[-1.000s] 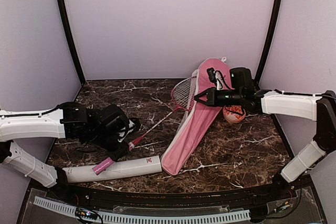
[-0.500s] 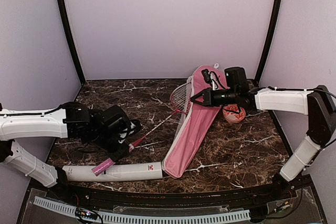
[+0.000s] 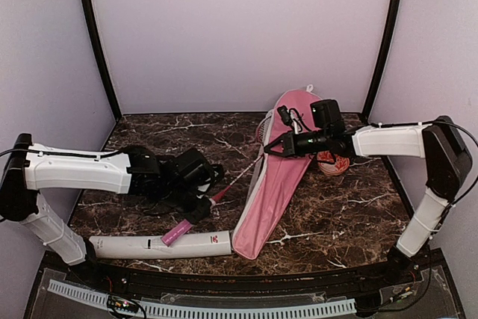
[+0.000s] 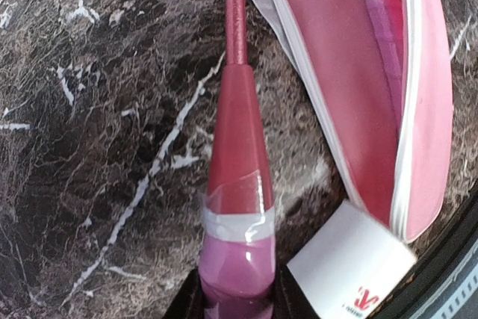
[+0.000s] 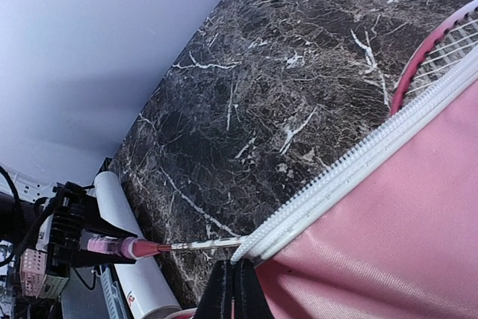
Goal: Pack up the badminton gear
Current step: Place the racket in the racket bag.
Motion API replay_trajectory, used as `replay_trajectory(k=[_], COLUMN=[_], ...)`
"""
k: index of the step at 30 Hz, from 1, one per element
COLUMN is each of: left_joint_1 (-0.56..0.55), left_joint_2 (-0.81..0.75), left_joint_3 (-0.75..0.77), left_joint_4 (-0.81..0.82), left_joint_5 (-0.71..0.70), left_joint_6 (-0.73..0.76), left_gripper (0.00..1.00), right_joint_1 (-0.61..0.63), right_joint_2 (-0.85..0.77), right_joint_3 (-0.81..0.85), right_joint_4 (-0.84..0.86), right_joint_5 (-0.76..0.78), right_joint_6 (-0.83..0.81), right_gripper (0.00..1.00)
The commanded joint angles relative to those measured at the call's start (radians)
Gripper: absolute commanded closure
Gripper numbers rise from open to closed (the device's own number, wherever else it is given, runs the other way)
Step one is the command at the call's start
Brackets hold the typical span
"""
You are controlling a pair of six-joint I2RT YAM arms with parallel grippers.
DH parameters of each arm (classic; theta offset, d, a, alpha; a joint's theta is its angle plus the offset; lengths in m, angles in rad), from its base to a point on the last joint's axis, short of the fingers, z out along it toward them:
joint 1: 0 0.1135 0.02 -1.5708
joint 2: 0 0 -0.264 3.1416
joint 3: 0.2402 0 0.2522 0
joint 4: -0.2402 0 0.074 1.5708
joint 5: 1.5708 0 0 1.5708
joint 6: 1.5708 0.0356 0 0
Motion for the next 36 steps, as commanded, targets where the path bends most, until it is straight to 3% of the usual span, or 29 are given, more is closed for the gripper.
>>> replay_trajectory(k=[1, 16, 20, 26, 32, 36], left_joint_1=[-0.009, 0.006, 0.029, 0.062, 0.087, 0.116], left_joint_2=[0.051, 0.279, 0.295, 0.248, 0.078, -0.021], left_joint_3=[0.079, 0.231, 0.209, 0.144, 0.034, -0.049], left_joint_4=[0.204, 0.35, 0.413, 0.424, 0.438, 0.444], left_joint_5=[-0.036, -0.03, 0.027, 0.121, 0.212, 0.289], left_joint_6=[-0.048, -0.149, -0.176, -0.178, -0.179, -0.219], left_gripper=[1.0, 1.0, 0.94, 0.68, 0.33, 0.24], right_joint_1=[0.032, 0.088, 0.088, 0.086, 0.085, 0.085], right_joint_2=[0.02, 0.041, 0.024, 0.012, 0.006, 0.003], right_joint_3=[0.049, 0.04, 0.032, -0.005, -0.029, -0.042], right_joint_4=[0.069, 0.13, 0.127, 0.173, 0.208, 0.247], right_joint_5=[-0.058, -0.042, -0.003, 0.032, 0.029, 0.019], right_joint_6=[-0.013, 0.03, 0.033, 0.061, 0.074, 0.095], right_gripper=[1.0, 1.0, 1.0, 1.0, 1.0, 1.0])
